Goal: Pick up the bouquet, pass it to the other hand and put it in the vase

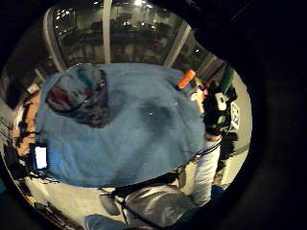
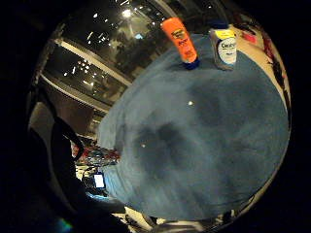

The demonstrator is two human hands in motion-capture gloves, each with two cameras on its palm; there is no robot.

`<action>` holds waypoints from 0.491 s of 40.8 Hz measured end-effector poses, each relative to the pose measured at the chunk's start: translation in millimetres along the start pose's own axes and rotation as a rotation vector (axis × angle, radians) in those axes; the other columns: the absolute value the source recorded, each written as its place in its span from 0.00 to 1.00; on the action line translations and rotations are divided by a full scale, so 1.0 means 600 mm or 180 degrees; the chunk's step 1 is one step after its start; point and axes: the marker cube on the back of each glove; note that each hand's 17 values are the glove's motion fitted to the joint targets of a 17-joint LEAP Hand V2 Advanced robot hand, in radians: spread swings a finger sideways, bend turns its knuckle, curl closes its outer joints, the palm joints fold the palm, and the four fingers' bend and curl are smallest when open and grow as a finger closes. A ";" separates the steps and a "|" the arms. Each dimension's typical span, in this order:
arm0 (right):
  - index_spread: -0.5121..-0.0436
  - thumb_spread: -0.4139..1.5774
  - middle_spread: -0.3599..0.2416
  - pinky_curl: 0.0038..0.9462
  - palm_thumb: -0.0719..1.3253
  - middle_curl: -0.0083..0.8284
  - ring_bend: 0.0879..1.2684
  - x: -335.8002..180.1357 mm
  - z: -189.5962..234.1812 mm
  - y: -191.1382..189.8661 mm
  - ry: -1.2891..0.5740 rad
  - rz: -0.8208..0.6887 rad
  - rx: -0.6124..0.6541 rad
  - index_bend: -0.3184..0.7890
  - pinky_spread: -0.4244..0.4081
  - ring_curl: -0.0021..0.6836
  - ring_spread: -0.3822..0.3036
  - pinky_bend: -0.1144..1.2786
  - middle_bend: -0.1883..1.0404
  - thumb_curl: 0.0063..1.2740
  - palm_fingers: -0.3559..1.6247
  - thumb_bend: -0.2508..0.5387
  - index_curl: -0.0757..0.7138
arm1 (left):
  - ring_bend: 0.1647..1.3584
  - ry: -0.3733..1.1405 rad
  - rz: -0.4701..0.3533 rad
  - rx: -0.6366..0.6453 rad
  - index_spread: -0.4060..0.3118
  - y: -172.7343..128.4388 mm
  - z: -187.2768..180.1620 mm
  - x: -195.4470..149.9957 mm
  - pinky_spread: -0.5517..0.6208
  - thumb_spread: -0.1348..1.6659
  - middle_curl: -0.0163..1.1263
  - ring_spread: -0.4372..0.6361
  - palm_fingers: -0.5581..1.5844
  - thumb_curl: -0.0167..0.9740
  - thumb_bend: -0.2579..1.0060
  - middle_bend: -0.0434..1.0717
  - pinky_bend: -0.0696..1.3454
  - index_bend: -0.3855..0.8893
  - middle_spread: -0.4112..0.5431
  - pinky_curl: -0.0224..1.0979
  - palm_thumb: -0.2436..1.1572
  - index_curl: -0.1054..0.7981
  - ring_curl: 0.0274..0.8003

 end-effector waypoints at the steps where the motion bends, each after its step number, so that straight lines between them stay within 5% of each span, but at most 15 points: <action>1: 0.66 0.77 0.35 0.55 0.69 0.80 0.80 -0.004 0.005 0.005 -0.0062 -0.0026 0.0006 0.85 0.25 0.84 0.29 0.64 0.87 0.27 0.88 0.37 0.77 | 0.32 0.0098 -0.0023 0.0034 0.62 -0.004 0.003 0.007 0.66 0.65 0.30 0.63 0.43 0.32 0.20 0.20 0.32 0.42 0.62 0.33 0.32 0.45 0.34; 10: 0.67 0.76 0.37 0.57 0.75 0.81 0.81 -0.025 0.083 0.048 -0.0747 -0.0006 -0.0227 0.82 0.25 0.84 0.29 0.65 0.89 0.31 0.87 0.37 0.80 | 0.28 0.0721 -0.0110 0.0422 0.58 -0.036 0.062 0.044 0.62 0.65 0.33 0.58 0.49 0.34 0.20 0.26 0.27 0.45 0.53 0.32 0.39 0.48 0.32; 15: 0.67 0.76 0.37 0.57 0.76 0.81 0.82 -0.011 0.131 0.052 -0.0585 -0.0441 0.0259 0.81 0.25 0.85 0.30 0.65 0.89 0.33 0.87 0.36 0.81 | 0.27 0.0847 -0.0065 0.0472 0.57 -0.045 0.093 0.077 0.61 0.64 0.34 0.55 0.50 0.35 0.19 0.24 0.26 0.42 0.50 0.32 0.41 0.48 0.33; 20: 0.67 0.76 0.37 0.57 0.76 0.81 0.81 -0.031 0.142 0.097 -0.0624 -0.0581 0.0268 0.79 0.25 0.84 0.30 0.65 0.89 0.34 0.87 0.33 0.82 | 0.30 0.1077 -0.0084 0.0775 0.59 -0.064 0.110 0.083 0.56 0.63 0.35 0.51 0.53 0.36 0.20 0.25 0.29 0.36 0.47 0.34 0.45 0.45 0.35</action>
